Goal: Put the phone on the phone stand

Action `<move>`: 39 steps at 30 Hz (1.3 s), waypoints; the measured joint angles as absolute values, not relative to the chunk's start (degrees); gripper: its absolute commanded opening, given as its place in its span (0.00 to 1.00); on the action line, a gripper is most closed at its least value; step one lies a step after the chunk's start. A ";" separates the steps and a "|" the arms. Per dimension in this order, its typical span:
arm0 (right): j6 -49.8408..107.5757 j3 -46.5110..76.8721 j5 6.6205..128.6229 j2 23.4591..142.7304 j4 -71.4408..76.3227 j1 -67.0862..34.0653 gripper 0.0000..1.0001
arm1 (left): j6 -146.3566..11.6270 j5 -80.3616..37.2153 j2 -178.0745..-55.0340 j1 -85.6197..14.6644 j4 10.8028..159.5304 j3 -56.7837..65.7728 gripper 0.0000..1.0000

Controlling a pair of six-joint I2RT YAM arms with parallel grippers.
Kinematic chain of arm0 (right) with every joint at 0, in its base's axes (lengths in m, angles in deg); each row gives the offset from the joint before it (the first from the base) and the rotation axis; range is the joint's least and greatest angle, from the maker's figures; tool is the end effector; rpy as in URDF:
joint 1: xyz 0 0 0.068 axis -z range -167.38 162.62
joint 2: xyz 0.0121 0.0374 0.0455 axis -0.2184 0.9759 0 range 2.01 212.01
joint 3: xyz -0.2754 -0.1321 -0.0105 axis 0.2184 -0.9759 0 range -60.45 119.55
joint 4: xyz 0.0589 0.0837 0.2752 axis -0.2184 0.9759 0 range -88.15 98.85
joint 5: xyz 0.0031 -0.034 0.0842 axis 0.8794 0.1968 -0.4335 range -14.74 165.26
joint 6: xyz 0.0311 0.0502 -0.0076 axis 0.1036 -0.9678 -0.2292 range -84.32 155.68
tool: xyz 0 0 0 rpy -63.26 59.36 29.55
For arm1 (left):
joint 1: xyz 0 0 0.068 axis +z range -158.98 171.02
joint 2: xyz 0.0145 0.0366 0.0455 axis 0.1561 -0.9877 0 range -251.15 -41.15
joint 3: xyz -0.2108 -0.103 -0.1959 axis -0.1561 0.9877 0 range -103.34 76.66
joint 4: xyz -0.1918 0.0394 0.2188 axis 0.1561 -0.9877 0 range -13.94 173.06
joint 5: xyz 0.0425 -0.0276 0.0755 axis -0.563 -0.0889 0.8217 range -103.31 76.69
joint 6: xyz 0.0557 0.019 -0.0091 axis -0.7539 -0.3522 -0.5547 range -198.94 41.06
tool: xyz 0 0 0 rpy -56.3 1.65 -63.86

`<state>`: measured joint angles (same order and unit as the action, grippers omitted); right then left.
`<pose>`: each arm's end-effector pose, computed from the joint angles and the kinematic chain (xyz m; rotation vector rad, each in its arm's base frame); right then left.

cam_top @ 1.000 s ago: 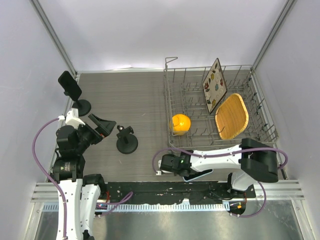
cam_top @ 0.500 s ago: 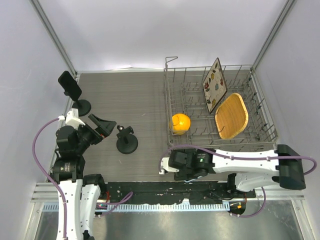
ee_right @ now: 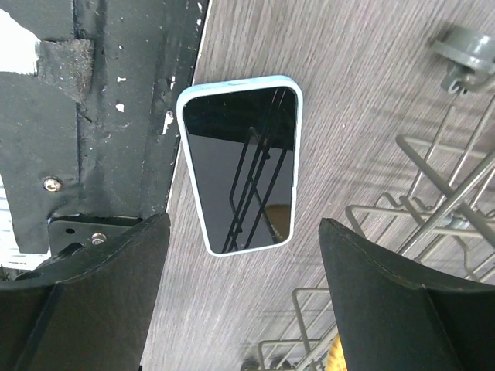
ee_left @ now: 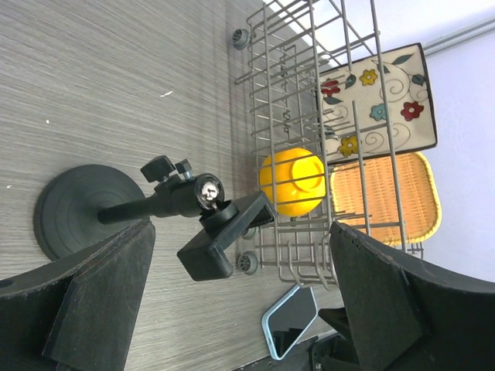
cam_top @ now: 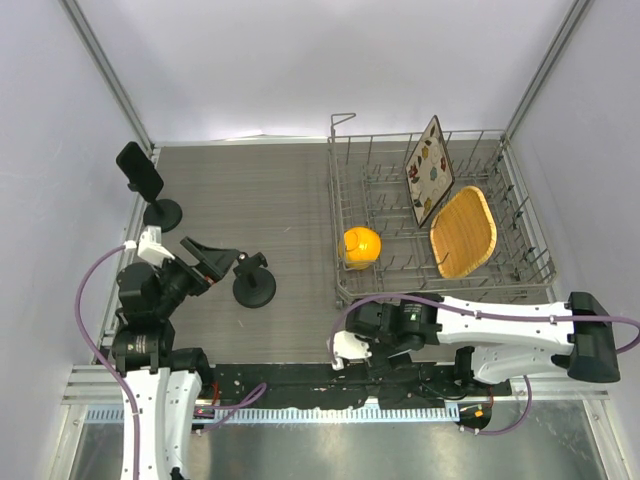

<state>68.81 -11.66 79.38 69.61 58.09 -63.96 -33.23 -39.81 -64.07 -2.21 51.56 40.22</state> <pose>0.0541 0.2135 0.2422 -2.3410 1.6646 0.0438 0.1121 -0.0063 0.3183 -0.5551 1.8702 -0.8928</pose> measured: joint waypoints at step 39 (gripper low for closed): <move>77.44 -8.82 67.62 86.15 52.02 -55.39 0.85 | -31.37 -42.98 -60.26 -3.15 53.04 41.16 1.00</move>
<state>77.44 -8.82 67.62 86.15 52.02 -55.39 -31.37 -42.98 -60.26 -3.15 53.04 41.16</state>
